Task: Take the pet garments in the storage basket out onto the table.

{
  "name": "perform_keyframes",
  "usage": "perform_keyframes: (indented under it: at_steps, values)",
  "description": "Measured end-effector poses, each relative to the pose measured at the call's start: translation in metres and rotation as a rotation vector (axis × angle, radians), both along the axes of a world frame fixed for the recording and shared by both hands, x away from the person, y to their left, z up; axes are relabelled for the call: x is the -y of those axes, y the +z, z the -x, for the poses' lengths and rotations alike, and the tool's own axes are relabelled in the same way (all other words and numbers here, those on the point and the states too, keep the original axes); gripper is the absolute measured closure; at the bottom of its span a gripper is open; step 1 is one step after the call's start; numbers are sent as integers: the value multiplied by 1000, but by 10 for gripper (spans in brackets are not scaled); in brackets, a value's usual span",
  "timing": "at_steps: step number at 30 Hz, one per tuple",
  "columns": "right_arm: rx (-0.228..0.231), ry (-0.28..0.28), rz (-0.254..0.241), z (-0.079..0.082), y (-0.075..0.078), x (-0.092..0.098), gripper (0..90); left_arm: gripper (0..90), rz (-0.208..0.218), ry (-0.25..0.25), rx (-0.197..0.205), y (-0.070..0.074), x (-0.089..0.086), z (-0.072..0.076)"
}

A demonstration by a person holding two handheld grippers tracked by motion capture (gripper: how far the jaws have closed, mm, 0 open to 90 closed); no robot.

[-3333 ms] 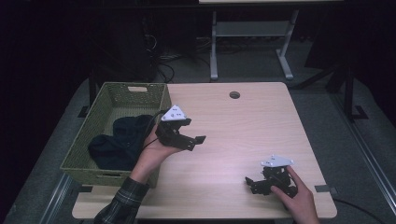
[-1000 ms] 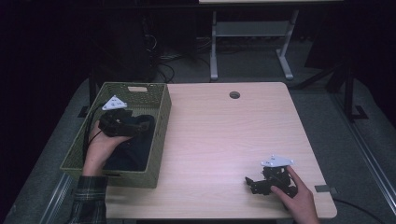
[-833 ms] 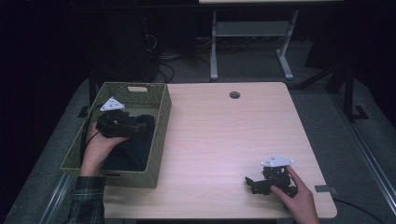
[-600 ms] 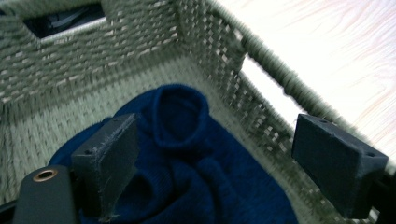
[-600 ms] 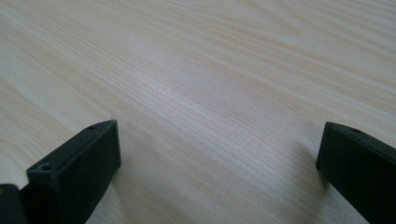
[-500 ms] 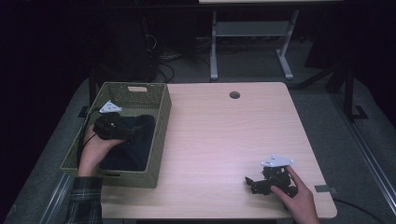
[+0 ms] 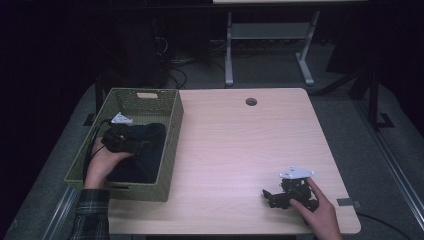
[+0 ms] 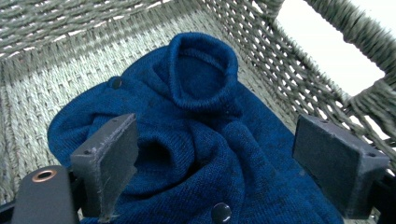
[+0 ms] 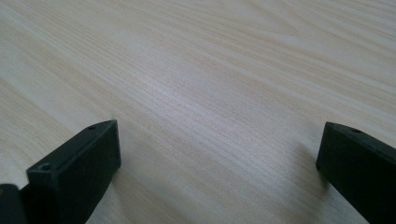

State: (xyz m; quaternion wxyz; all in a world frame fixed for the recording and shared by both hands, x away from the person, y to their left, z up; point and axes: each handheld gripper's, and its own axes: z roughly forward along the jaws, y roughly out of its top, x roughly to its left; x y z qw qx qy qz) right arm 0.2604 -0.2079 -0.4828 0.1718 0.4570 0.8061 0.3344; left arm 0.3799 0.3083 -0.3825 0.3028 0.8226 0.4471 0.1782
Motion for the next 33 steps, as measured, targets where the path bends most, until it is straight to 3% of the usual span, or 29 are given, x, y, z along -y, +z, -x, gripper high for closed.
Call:
perform_keyframes:
  at_steps: [10, 15, 21, 30, 33]
  values:
    - [0, 0, 0, 0, 0, 0, 0, 131, -49, 0, -65, -20, 2, -7]
    - [0, 0, 0, 0, 0, 0, 0, 129, -50, -5, -92, -26, 3, -8]
    - [0, 0, 0, 0, 0, 0, 0, 130, -84, -23, -173, -37, 9, -10]
    - [1, 1, 1, 0, 0, 0, 0, 131, -123, -26, -207, -44, 12, -10]
    - [0, 1, 1, 0, 0, 0, 0, 181, -136, -22, -232, -45, 12, -10]
